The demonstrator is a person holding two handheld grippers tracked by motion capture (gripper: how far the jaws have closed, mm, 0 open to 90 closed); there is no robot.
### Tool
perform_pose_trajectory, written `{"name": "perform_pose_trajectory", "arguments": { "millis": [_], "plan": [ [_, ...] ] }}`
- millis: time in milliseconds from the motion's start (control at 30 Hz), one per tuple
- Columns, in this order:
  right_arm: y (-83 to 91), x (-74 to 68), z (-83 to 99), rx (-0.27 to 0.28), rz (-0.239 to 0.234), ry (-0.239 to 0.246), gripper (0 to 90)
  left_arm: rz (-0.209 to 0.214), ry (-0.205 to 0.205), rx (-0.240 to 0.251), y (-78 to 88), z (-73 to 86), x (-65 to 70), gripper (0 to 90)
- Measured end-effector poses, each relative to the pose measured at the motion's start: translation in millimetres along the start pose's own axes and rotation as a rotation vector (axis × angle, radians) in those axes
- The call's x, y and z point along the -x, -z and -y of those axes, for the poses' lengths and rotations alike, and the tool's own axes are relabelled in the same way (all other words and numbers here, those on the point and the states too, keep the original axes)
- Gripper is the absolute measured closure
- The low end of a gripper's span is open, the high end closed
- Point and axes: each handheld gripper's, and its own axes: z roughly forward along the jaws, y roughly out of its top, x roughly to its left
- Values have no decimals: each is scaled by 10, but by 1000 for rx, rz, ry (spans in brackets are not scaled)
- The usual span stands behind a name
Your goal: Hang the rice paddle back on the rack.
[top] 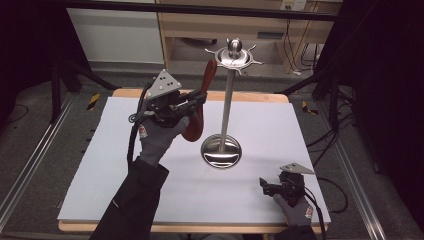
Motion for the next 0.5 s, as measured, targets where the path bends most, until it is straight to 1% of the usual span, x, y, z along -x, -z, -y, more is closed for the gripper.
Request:
{"name": "perform_pose_trajectory", "arguments": {
  "millis": [233,500],
  "plan": [
    [0,0,0,0,-1,0,97,3,7,1,-60,11,-2,783],
    [-1,-5,0,-3,-4,-2,96,-1,6,0,-125,24,3,782]
  ]
}}
